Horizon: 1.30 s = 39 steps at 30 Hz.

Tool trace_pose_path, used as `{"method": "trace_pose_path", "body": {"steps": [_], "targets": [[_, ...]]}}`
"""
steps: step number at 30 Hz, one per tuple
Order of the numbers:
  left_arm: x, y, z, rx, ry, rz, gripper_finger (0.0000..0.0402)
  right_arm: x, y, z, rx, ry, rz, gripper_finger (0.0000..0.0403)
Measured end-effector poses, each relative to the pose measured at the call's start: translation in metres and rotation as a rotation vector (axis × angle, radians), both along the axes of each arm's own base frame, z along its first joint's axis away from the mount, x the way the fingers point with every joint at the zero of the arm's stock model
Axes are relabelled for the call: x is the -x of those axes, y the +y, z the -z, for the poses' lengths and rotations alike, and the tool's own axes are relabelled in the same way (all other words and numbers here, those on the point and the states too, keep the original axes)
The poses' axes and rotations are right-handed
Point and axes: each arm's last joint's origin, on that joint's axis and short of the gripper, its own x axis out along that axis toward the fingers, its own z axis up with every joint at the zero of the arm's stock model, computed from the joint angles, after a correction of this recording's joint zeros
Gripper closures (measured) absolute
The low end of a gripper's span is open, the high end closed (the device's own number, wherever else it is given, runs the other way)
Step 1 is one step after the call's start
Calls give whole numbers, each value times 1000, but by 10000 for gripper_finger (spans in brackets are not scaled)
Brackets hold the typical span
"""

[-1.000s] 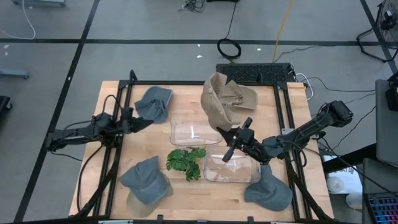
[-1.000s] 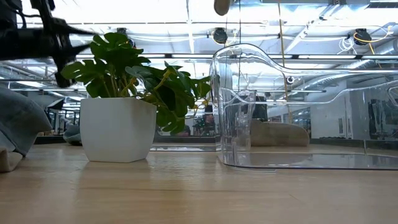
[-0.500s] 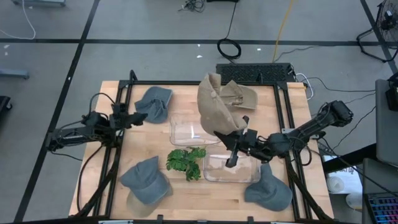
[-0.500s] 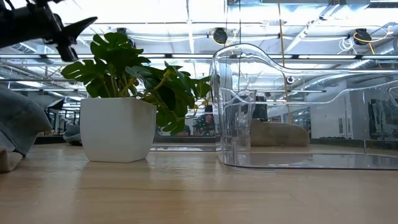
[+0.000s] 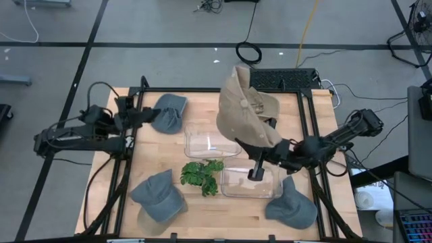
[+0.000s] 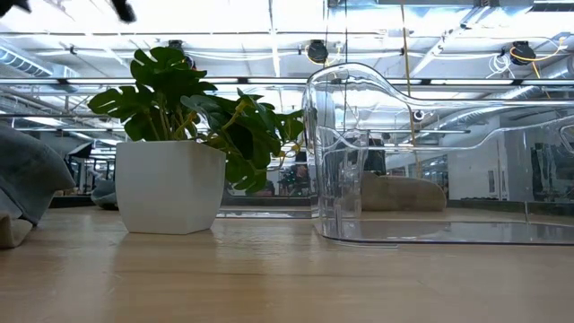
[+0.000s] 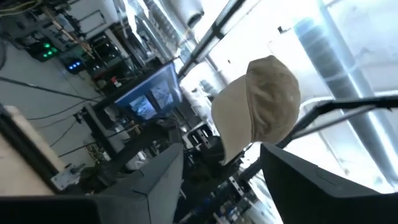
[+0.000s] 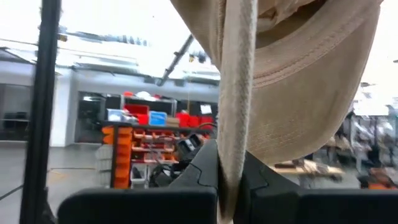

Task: Pick & Place hat
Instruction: Put the top left brown cap into the bottom transparent bin

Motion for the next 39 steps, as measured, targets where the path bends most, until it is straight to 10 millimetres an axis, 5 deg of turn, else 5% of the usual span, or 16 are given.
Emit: {"method": "trace_pose_path", "body": {"steps": [11,32,39], "targets": [[-51,4,-65,-101,11,82,161,4,-2,-23,100,-28,64,403],[-136,-3,-112,-243,23,168,144,-9,-24,-33,244,-32,12,403],[-163,-5,-110,-243,49,188,144,-12,-29,-31,233,-26,-18,403]]}}
